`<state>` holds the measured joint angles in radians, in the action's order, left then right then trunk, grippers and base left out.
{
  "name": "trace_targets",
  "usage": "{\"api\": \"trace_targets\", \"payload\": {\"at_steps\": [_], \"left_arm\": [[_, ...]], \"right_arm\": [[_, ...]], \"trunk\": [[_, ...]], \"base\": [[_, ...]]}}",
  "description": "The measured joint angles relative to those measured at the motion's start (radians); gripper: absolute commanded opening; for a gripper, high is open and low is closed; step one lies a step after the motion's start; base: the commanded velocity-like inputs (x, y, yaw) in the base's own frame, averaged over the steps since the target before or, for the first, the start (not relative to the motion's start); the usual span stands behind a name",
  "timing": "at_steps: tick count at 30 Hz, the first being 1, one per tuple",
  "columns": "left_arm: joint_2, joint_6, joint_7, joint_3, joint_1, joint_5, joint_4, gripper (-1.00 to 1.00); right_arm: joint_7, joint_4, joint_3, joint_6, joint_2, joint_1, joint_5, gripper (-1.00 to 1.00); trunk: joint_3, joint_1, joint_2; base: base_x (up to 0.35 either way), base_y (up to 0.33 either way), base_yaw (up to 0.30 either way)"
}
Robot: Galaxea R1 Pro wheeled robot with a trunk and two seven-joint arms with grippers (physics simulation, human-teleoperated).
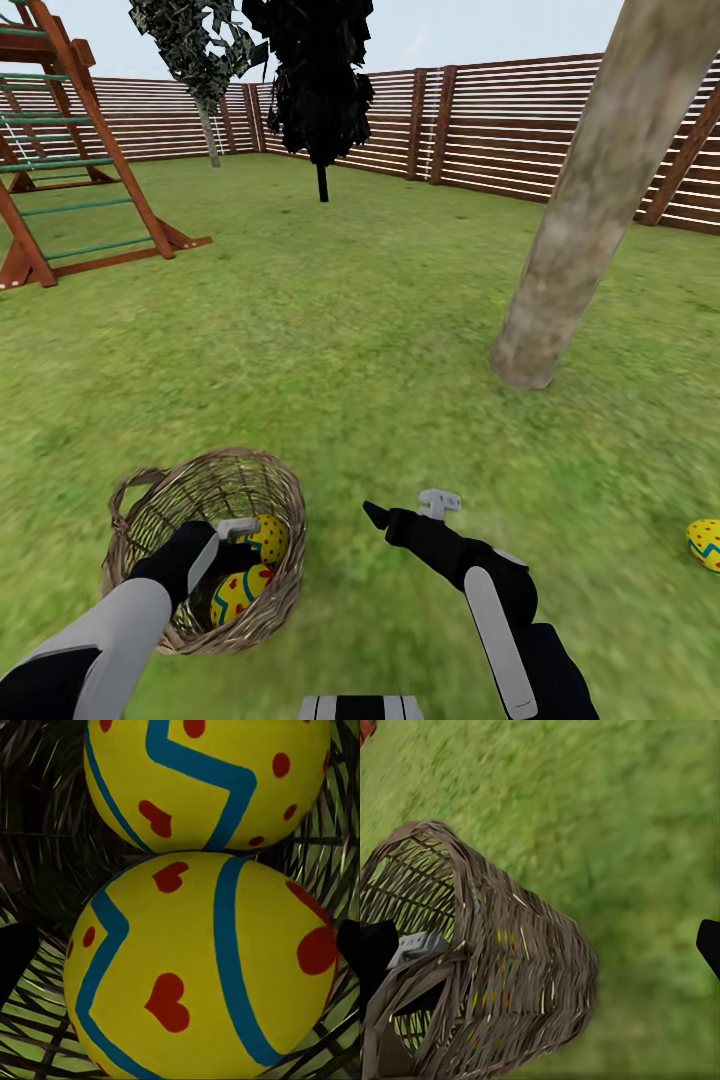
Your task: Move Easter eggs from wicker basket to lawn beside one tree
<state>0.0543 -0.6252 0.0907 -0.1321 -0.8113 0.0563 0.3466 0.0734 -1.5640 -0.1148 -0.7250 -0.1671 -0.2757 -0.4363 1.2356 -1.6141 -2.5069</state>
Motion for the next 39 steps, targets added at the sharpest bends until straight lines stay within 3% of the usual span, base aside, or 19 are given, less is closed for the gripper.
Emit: {"api": "trace_targets", "payload": {"at_steps": [12,20,35,39], "left_arm": [[0.004,0.0,0.013,0.002,0.0,-0.001,0.0,1.0],[0.004,0.0,0.088,0.002,0.0,0.003,-0.001,1.0],[0.004,0.0,0.095,0.002,0.0,0.003,0.0,1.0],[0.004,0.0,0.095,0.002,0.0,0.003,0.0,1.0]], "right_arm": [[0.0,0.0,0.0,0.001,0.0,0.0,0.0,1.0],[0.0,0.0,0.0,0.001,0.0,0.0,0.0,1.0],[0.0,0.0,0.0,0.001,0.0,0.0,0.0,1.0],[0.0,0.0,0.0,0.001,0.0,0.0,0.0,1.0]], "trunk": [[0.0,0.0,0.0],[0.012,-0.001,-0.001],[0.012,-0.001,-0.001],[0.027,-0.003,-0.002]], "base": [[0.0,0.0,0.0],[0.0,0.0,0.0],[0.0,0.0,0.0],[0.0,0.0,0.0]]}}
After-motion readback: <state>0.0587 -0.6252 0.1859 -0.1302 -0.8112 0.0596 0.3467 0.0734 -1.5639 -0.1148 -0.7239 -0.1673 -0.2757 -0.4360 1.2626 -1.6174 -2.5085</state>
